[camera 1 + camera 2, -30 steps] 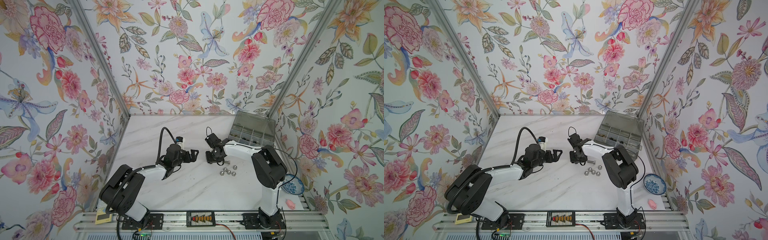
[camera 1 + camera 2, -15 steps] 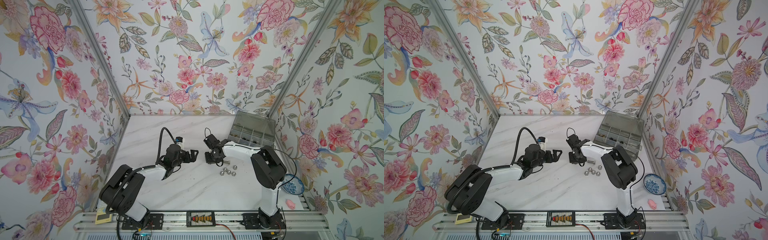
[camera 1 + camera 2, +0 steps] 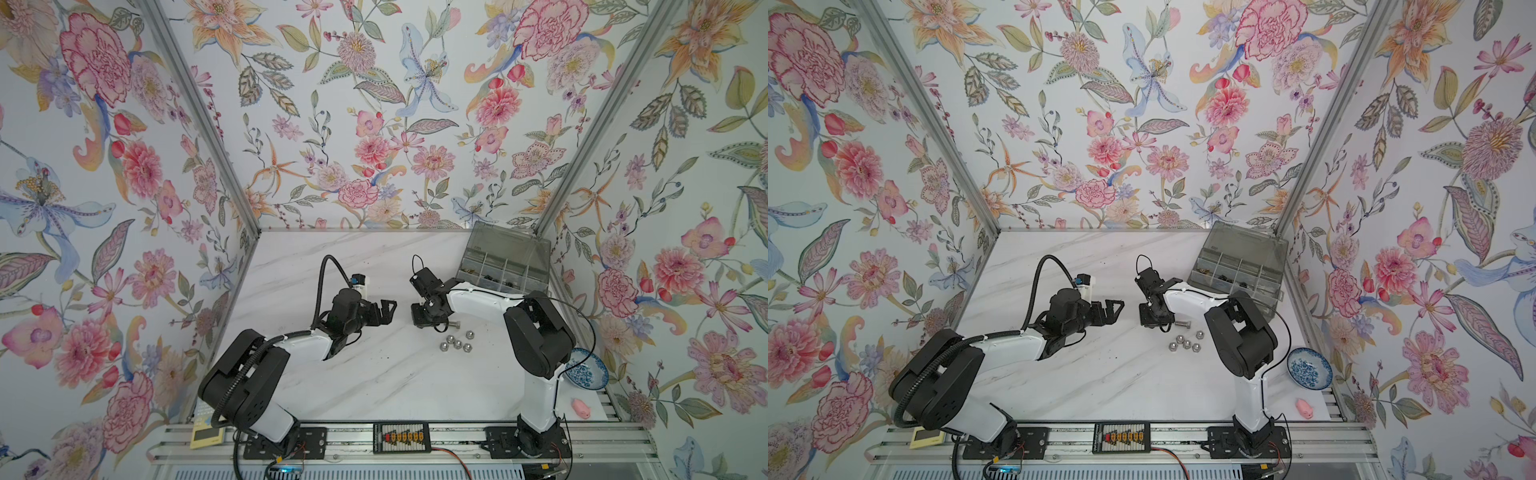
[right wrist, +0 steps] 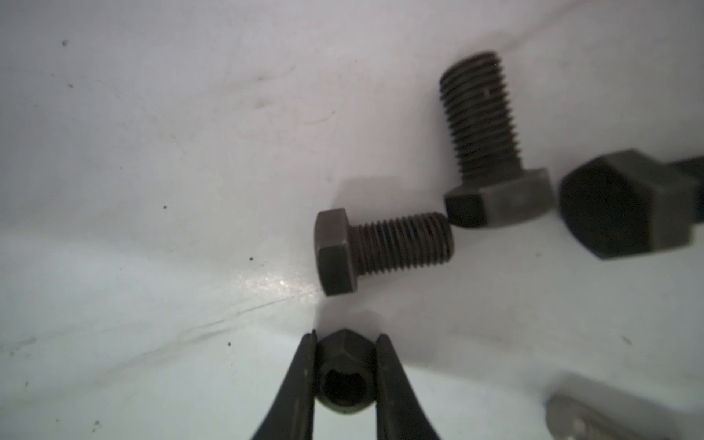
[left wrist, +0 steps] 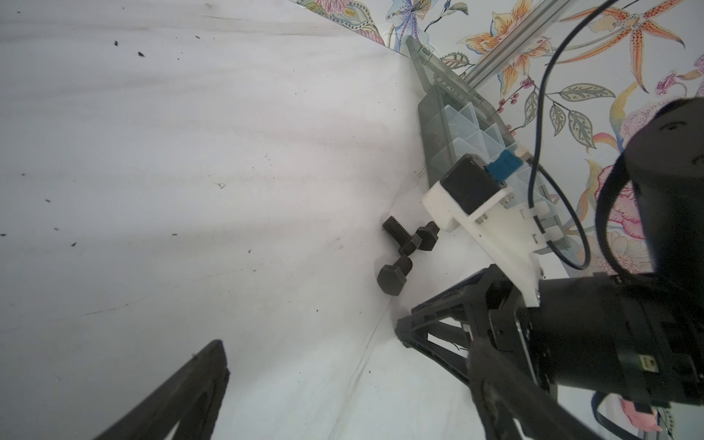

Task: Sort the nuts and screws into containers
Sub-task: 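Close the right gripper on the black hex nut and lift it, then carry the black hex nut with the right gripper over the box compartment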

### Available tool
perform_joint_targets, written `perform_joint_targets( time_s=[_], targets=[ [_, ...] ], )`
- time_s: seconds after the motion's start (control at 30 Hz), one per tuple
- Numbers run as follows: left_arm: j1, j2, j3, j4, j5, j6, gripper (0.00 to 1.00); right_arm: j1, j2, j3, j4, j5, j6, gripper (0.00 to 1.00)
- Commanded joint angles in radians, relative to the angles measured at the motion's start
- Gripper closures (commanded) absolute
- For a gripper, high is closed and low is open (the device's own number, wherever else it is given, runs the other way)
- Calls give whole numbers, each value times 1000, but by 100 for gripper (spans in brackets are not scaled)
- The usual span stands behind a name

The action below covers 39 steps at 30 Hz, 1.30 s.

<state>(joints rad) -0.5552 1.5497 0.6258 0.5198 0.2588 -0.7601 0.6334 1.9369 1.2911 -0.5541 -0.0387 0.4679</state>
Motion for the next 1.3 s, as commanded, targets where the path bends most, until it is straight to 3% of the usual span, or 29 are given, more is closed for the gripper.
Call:
perform_joint_targets(
  time_s=[0.0,0.33,0.7,0.93,1.27],
  targets=[
    [10,-24,-9,21,17,-6,0,-63,-81,-11,-38,-30,-41,93],
    [12,-24,-3,20,20,-5,1,-364,-218,-13,-46,-69,-130,92],
    [11,-24,3,19,19,-4,1,-698,-156,138,-72,-47,-183,92],
    [11,-31,0,18,13,-6,1,-792,-46,249,-83,-35,-187,92],
    [11,-48,-6,9,2,-6,1,-821,73,330,-83,-44,-189,92]
  ],
)
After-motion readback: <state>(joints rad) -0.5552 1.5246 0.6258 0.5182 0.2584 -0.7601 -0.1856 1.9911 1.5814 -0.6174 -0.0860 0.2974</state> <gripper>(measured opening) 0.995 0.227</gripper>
